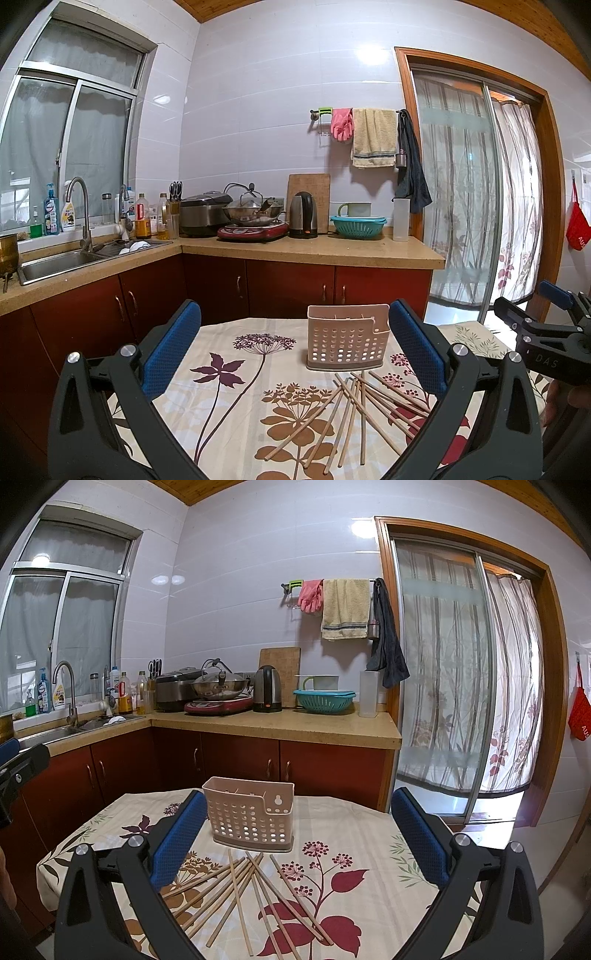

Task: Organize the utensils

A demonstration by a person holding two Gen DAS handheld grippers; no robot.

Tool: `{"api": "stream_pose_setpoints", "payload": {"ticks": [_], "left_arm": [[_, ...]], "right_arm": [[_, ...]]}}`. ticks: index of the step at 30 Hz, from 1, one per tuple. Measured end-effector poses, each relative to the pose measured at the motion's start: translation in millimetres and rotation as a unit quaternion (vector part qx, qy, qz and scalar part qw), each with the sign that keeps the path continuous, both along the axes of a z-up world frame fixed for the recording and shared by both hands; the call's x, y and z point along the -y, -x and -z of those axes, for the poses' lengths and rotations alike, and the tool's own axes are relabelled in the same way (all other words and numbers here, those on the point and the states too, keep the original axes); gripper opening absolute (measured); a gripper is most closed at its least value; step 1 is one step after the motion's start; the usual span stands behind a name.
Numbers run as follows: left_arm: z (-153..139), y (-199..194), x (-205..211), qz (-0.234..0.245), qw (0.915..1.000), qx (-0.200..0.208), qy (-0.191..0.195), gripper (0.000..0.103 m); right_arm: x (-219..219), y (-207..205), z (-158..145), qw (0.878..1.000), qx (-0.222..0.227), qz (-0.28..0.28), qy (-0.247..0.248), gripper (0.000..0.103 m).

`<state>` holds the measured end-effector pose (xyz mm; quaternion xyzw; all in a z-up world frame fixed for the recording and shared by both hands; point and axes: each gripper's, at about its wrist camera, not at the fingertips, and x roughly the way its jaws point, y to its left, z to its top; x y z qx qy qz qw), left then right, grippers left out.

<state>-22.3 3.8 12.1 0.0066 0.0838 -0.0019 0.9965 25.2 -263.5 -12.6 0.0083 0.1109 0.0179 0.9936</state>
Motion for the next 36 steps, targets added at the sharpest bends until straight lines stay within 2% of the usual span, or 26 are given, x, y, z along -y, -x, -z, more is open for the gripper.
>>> {"api": "stream_pose_setpoints", "payload": {"ticks": [25,30,36], "left_arm": [[8.6,-1.9,10.2,0.003,1.0000,-0.005,-0.005,0.099],[30.2,-15.5,1.6,0.006,0.9997,-0.024,-0.004,0.099],[70.7,-36.8,-9.7,0.002,0.9985,-0.053,-0.016,0.099]], "right_arm": [[-2.8,-7.6,10.4,1.000,-0.013,-0.014,0.003,0.098],[6.7,-21.1,35.7,0.999,-0.038,-0.027,-0.007,0.098],[19.0,-42.0,91.4,0.996,-0.086,-0.034,-0.007,0.097]]}}
